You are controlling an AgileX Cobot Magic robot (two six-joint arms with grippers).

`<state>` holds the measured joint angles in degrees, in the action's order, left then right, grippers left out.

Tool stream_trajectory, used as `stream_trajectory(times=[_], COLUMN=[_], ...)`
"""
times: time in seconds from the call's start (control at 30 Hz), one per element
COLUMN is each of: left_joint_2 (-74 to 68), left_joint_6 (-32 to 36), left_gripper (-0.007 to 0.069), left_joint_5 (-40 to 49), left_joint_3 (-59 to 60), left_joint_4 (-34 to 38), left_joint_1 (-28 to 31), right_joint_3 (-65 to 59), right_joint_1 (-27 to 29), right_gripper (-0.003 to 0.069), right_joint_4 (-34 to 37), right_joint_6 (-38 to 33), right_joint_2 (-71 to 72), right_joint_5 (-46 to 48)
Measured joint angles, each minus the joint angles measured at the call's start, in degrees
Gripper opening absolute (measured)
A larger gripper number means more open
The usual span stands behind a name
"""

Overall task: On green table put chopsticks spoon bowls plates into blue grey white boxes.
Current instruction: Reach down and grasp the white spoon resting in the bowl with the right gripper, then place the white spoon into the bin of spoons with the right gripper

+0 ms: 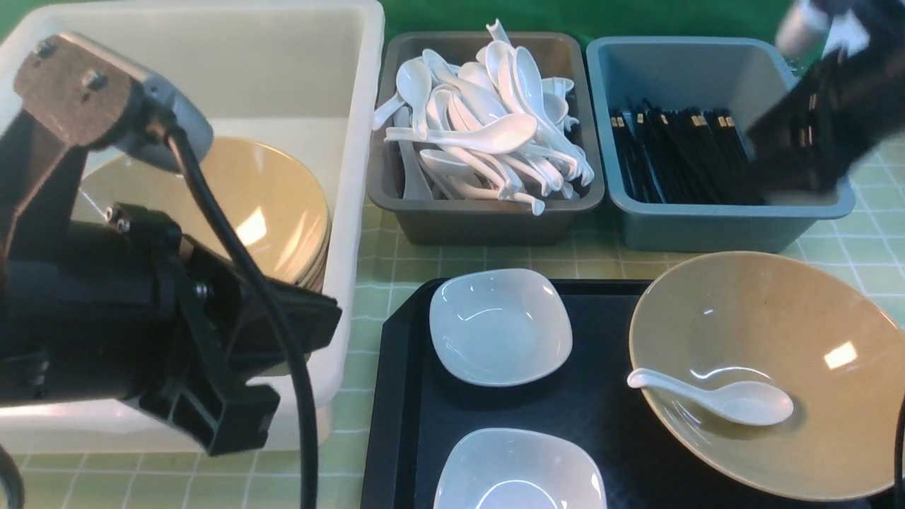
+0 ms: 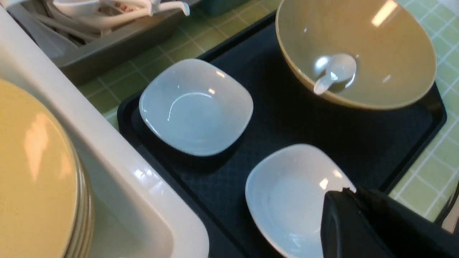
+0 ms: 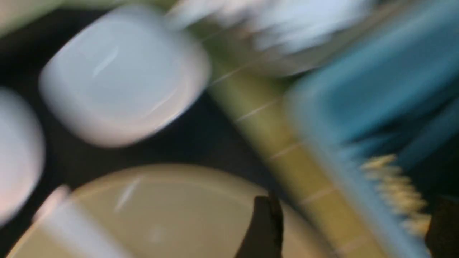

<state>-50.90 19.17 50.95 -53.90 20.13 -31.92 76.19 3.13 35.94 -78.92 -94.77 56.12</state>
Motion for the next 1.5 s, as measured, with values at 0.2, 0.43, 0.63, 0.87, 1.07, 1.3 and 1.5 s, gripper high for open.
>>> stream_trajectory(times=[0.2,0.43,0.63,0.87,1.07,1.3,1.5], left_joint_2=[0.3,0.3,0.3,0.3,0.3,0.3,0.3], left_joint_6=[1.1,1.2,1.2,1.2,1.2,1.2,1.0], left_gripper=[-0.0001,-0.0001,-0.0001,-0.0001,-0.0001,-0.0001,-0.0001], left_joint_5=[4.3,6.8,6.8,6.8,6.8,5.8,5.5], left_joint_3=[0.0,0.0,0.0,0.0,0.0,0.0,0.0], left_joint_4=[-0.2,0.0,0.0,0.0,0.0,0.0,0.0], left_joint_1=[0.0,0.0,0.0,0.0,0.0,0.0,0.0], right_joint_3=[-16.9,-22.1,-22.1,-22.1,-18.7,-5.1,11.0], right_joint_1=[-6.0,-10.6,-10.6,-10.6,-10.6,-10.6,-10.7], right_gripper=[0.056,0.056,0.0535,0.0285,0.0181,0.0181,0.0181], right_joint_4=[-5.3,-11.8,-7.3,-5.7,-5.8,-4.3,7.1], right_joint_6=[-16.9,-15.7,-15.5,-13.8,-10.3,0.2,19.3], right_joint_2=[2.1,2.1,0.8,-0.7,-0.7,-0.9,-3.9], right_joint_5=[-4.7,-14.2,-14.0,-13.2,-9.8,-1.3,-2.0])
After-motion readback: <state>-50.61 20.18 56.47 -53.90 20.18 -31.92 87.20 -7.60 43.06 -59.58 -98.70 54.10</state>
